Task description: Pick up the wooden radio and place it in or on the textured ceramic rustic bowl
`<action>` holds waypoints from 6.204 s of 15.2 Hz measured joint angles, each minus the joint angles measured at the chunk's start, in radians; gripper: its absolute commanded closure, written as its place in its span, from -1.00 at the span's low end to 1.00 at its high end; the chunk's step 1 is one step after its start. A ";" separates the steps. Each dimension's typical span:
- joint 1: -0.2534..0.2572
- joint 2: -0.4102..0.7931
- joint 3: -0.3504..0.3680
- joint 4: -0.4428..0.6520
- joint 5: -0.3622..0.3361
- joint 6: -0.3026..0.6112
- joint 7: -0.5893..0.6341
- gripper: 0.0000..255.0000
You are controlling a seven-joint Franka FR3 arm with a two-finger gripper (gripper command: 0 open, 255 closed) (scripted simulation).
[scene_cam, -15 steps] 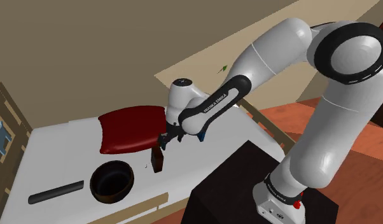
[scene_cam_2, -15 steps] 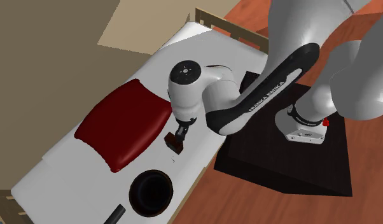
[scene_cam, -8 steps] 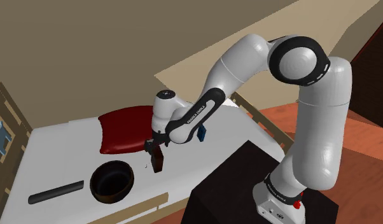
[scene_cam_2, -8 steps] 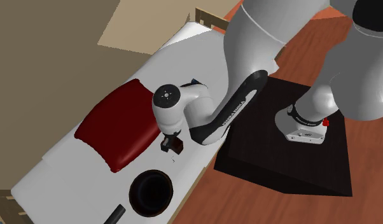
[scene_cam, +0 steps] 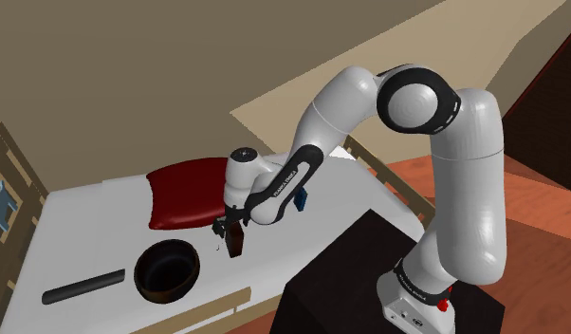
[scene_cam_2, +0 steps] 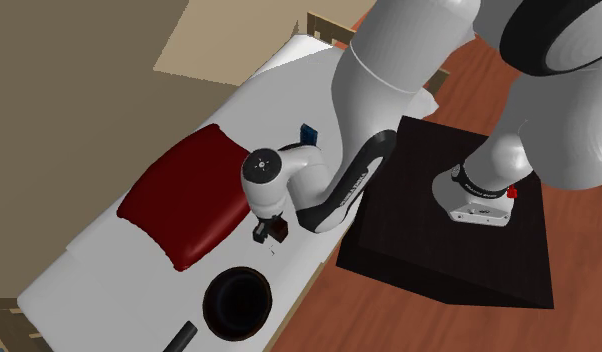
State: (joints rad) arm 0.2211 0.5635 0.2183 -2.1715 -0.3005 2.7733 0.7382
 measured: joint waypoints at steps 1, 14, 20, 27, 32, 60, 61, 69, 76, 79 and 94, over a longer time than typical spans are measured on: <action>0.002 0.005 -0.003 0.001 -0.002 0.004 0.001 -1.00; 0.003 0.010 -0.005 0.003 -0.004 0.007 0.002 1.00; -0.006 -0.016 0.007 -0.005 0.006 -0.011 -0.005 1.00; -0.036 -0.102 0.047 -0.027 0.044 -0.076 -0.032 1.00; -0.059 -0.167 0.076 -0.037 0.079 -0.130 -0.058 1.00; -0.029 -0.307 0.172 0.138 0.165 -0.443 -0.023 1.00; -0.011 -0.294 0.177 0.163 0.157 -0.456 0.002 1.00; 0.135 -0.134 0.193 0.429 0.080 -0.581 0.170 1.00; 0.164 -0.063 0.178 0.453 0.048 -0.539 0.202 1.00; 0.168 -0.044 0.172 0.439 0.037 -0.508 0.210 1.00; 0.185 0.031 0.147 0.427 0.001 -0.424 0.232 -1.00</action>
State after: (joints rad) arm 0.4057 0.5949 0.3651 -1.7441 -0.3000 2.3494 0.9703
